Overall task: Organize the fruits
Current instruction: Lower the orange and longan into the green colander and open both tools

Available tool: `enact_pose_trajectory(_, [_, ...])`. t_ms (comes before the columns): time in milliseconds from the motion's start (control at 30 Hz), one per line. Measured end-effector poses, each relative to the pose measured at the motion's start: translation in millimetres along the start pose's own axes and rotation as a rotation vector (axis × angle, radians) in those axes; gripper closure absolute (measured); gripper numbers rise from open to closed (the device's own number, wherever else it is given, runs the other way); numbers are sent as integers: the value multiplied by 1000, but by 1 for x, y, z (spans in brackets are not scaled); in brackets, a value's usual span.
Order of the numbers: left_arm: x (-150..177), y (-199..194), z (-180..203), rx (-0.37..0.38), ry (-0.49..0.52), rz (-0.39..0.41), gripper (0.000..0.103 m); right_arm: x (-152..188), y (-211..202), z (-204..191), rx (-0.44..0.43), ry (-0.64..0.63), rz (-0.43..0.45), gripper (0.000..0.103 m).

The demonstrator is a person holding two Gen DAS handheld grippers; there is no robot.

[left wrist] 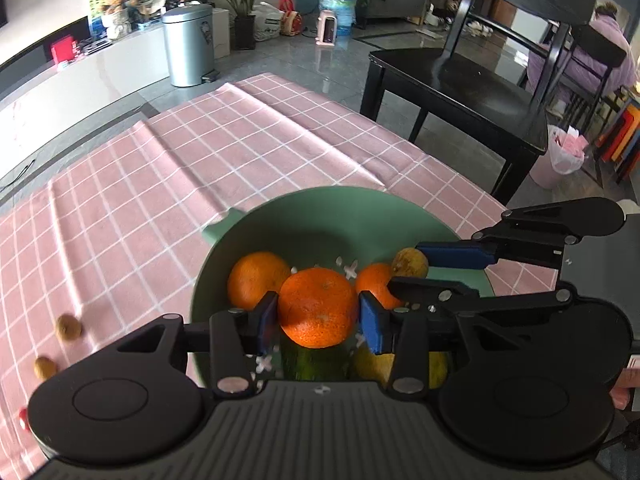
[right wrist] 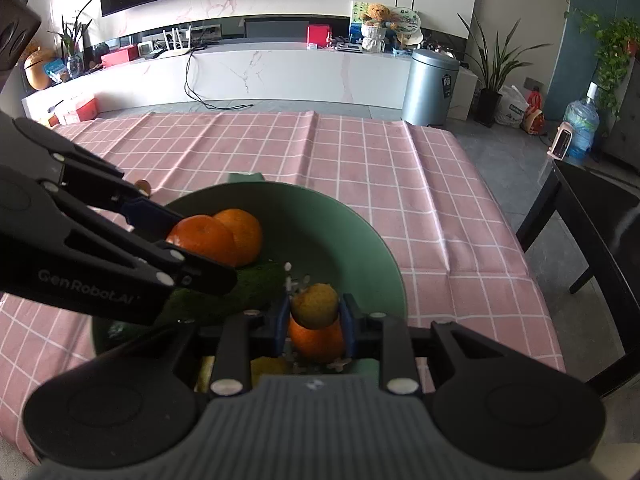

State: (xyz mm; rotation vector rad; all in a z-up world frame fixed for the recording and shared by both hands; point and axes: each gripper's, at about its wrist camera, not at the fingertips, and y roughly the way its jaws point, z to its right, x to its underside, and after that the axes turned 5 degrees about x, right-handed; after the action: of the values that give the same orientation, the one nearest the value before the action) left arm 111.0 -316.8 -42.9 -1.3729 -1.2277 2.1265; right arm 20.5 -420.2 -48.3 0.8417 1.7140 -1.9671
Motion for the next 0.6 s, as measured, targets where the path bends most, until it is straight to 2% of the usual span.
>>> enact_pose_trajectory(133, [-8,15,2,5,79,-65,54,0,10,2,-6,-37,-17,80])
enact_pose_trajectory(233, [-11,15,5,23,118,-77,54,0,14,3,-15,-54,-27,80])
enact_pose_trajectory(367, [-13,19,8,9,149,-86,53,-2,18,4,-9,-49,-31,80])
enact_pose_trajectory(433, [-15,21,9,0,153,-89,51,-2,19,4,5,-55,-33,80])
enact_pose_trajectory(500, [-17,22,9,-7,142,-91,49,-2,17,3,17,-54,-29,70])
enact_pose_trajectory(533, [-18,20,9,-13,127,-87,49,-2,15,5,12,-45,-28,70])
enact_pose_trajectory(600, [-18,9,10,-12,109,-47,47,-3,9,8,8,-14,-20,68])
